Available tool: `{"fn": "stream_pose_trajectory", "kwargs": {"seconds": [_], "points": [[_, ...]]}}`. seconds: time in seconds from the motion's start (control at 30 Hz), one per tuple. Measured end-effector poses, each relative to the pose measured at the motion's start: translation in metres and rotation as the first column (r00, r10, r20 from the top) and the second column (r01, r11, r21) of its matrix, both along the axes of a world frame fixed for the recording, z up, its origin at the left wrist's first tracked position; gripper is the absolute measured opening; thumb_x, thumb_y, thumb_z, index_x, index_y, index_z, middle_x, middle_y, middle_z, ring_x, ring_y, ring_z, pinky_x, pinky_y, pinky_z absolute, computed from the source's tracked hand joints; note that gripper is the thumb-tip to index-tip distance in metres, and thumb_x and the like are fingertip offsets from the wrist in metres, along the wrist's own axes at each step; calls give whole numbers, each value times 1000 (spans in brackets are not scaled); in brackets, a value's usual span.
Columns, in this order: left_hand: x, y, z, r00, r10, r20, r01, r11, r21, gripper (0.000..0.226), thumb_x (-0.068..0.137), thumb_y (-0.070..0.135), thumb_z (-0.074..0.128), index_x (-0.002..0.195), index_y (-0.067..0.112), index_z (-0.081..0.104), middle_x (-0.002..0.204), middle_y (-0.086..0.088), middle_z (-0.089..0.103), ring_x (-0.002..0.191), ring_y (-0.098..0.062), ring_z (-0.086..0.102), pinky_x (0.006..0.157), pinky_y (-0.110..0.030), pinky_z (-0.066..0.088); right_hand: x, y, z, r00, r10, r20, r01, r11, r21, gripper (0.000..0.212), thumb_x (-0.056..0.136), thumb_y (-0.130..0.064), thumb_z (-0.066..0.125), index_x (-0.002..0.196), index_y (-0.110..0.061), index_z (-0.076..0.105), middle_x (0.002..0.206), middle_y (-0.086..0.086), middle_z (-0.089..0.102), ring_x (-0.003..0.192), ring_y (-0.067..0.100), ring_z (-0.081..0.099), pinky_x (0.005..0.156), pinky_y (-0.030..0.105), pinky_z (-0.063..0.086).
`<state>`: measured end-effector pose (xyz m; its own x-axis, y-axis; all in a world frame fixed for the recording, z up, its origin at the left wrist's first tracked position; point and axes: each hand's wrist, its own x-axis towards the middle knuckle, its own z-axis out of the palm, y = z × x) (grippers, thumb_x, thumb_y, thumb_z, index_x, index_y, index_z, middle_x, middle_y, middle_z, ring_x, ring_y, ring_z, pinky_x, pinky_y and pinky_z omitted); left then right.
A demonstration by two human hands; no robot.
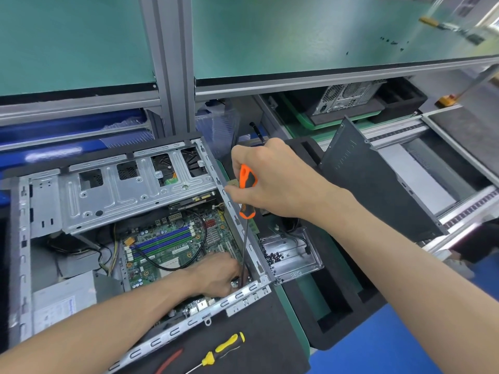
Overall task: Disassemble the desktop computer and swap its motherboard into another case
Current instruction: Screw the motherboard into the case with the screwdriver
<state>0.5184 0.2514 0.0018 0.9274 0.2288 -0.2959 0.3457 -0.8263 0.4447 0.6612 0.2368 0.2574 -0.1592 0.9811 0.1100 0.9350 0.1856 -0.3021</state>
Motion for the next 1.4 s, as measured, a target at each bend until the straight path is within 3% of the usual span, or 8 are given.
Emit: {"fn": "stream_pose_trajectory", "kwargs": {"seconds": [0.43, 0.57, 0.77, 1.0, 1.17, 1.27, 1.33, 1.4], "points": [[-1, 2, 0, 1000, -17, 15, 18, 998, -57, 21, 59, 12, 50, 47, 18, 33, 41, 5, 27, 35, -10, 34, 38, -17, 28, -1, 0, 5, 998, 21, -54, -25, 998, -60, 28, 83, -28, 78, 78, -9, 57, 54, -4, 55, 51, 9, 40, 59, 32, 43], [0, 4, 2, 1000, -10, 24, 12, 997, -82, 27, 62, 17, 55, 47, 18, 32, 40, 5, 27, 36, -11, 35, 41, -20, 37, 0, 0, 17, 992, 105, -64, -117, 969, -217, 26, 77, -29, 83, 73, -18, 59, 54, -11, 54, 54, 3, 51, 52, 16, 38], [-1, 3, 0, 1000, -20, 19, 21, 998, -58, 39, 77, 17, 65, 50, 18, 36, 43, 5, 35, 40, -7, 41, 48, -18, 36, -8, 4, 19, 991, 48, 126, -20, 977, -212, 45, 84, -58, 70, 81, -18, 51, 63, -10, 43, 64, 6, 41, 58, 32, 33], [-1, 3, 1, 998, -51, 46, 52, 998, -19, 45, 79, 26, 67, 52, 19, 33, 43, 5, 35, 40, -4, 36, 46, -17, 27, -8, -3, 27, 989, 133, -59, -145, 941, -305, 20, 85, -19, 73, 71, -18, 59, 56, -10, 53, 54, 8, 50, 52, 18, 34], [-3, 1, 6, 998, -41, 42, 41, 999, -3, 40, 75, 20, 62, 49, 19, 32, 42, 6, 34, 39, -8, 36, 51, -26, 42, -12, -10, 33, 971, 223, -82, -237, 888, -395, 20, 80, -7, 70, 75, -24, 64, 66, -2, 63, 61, 12, 56, 56, 21, 44], [-3, 0, 9, 999, -35, 32, 35, 999, -3, 34, 72, 17, 58, 50, 19, 31, 43, 5, 33, 41, -14, 37, 50, -24, 36, -13, -16, 32, 984, 171, -48, -177, 922, -344, 13, 83, -25, 74, 76, -25, 63, 63, -4, 60, 58, 12, 54, 56, 26, 46], [-3, -2, 9, 999, -26, 19, 26, 1000, -17, 32, 70, 10, 56, 50, 18, 32, 42, 5, 32, 38, -10, 36, 46, -20, 31, -14, -18, 31, 993, 85, 84, -60, 961, -270, 34, 88, -49, 68, 68, -25, 54, 60, -6, 53, 56, 14, 49, 58, 31, 45], [-5, -3, 9, 999, -35, 2, 35, 999, -9, 27, 68, 8, 52, 51, 17, 34, 43, 6, 33, 39, -8, 35, 45, -20, 30, -14, -21, 32, 990, 50, 135, -16, 970, -241, 39, 93, -47, 63, 64, -27, 45, 59, -9, 44, 55, 9, 41, 61, 30, 39]]}}
